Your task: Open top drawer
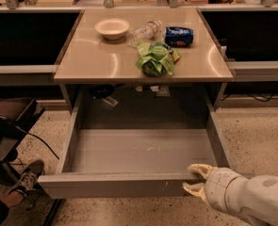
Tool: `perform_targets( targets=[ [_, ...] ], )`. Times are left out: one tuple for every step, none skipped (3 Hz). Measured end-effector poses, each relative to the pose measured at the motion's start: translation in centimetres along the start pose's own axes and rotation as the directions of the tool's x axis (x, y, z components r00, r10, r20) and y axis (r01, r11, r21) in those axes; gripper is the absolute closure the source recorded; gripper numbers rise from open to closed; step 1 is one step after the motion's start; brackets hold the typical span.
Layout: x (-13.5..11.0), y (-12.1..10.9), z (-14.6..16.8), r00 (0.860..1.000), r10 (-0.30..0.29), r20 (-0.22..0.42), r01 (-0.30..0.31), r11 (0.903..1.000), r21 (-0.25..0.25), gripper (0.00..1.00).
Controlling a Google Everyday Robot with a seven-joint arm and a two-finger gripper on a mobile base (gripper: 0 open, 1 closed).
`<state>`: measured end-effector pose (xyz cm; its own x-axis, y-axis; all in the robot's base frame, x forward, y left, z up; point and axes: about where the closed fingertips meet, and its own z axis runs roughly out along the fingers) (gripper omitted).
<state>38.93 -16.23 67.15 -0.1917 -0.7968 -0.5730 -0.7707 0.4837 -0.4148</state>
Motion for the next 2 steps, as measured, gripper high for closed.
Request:
perform_targets(
  targets=[
    [0.0, 0.0, 0.0, 1.0, 0.0, 0.0, 0.0, 1.0, 0.0, 0.58],
    [0.0, 0.0, 0.0, 1.0, 0.0, 0.0, 0.0, 1.0, 0.0, 0.35]
  ],
)
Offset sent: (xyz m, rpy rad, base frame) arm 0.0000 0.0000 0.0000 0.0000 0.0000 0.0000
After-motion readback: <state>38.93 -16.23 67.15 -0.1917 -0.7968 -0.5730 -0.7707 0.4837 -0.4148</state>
